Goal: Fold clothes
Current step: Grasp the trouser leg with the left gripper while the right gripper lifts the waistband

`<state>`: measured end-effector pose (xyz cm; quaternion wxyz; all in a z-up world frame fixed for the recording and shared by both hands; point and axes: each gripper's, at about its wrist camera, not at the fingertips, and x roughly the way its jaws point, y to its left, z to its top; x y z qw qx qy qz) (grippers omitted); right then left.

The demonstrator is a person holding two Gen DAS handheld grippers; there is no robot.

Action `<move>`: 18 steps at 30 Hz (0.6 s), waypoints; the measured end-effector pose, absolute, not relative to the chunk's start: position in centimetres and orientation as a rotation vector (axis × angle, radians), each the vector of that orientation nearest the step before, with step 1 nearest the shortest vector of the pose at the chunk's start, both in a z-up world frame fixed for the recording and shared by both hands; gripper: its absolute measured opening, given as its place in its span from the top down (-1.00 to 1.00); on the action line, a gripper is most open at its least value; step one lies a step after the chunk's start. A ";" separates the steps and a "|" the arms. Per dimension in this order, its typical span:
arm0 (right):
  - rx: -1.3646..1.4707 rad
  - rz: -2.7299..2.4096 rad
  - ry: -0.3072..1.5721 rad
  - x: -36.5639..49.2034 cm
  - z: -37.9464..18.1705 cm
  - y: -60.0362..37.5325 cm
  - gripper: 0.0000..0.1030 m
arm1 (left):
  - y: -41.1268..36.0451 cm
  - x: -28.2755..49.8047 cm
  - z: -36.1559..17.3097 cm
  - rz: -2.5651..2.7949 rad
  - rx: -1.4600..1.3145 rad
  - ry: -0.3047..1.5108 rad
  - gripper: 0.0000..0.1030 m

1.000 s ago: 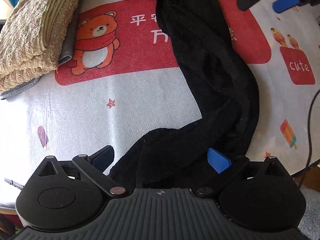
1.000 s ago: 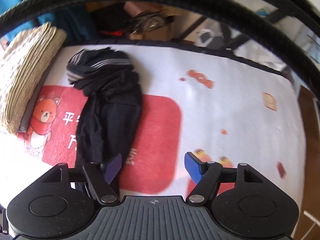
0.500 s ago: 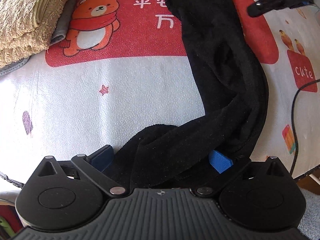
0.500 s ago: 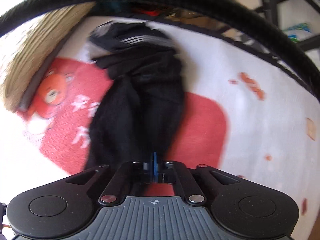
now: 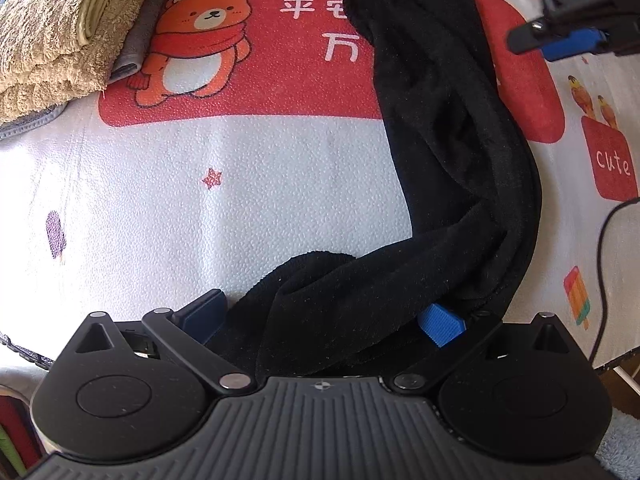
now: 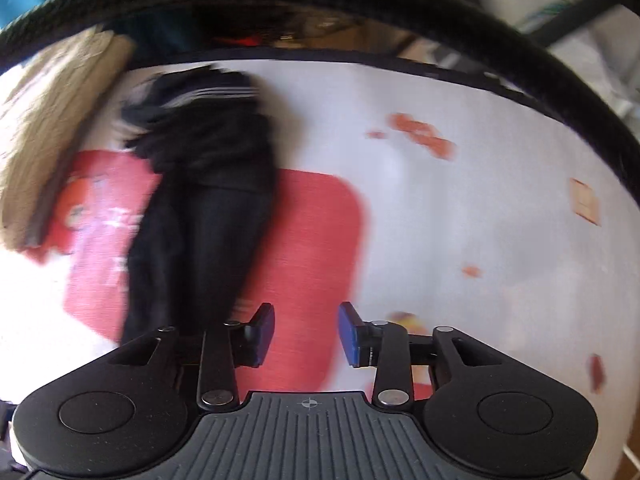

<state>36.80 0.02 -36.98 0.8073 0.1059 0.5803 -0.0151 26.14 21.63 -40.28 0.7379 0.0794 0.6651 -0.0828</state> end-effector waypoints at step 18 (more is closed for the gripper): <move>0.255 -0.150 1.298 36.4 -38.8 -2.7 0.77 | 22.8 24.5 -38.0 -0.145 0.023 1.404 0.64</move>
